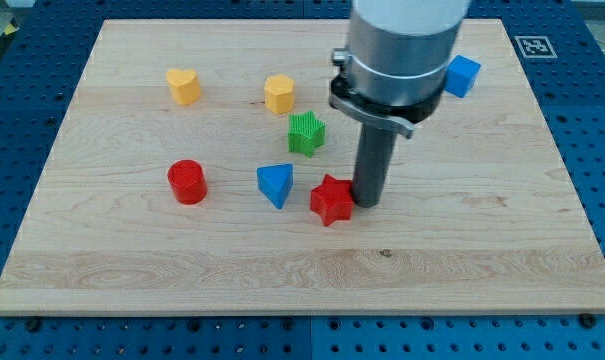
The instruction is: Move the blue triangle slightly towards the bottom center of the board
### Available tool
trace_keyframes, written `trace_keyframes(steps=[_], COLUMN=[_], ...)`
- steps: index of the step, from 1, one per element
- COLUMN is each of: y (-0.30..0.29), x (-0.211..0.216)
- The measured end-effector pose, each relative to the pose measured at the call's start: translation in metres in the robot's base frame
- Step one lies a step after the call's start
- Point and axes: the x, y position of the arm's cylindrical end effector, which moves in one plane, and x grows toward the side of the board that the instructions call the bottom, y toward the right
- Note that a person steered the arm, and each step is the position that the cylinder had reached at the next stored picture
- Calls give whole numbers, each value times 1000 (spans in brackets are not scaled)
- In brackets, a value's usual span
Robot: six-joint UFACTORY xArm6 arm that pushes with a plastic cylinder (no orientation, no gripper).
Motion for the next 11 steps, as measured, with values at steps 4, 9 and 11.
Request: trace_keyframes(steps=[4,9,11], y=[-53,-94,-169], x=[-46,-33,-86])
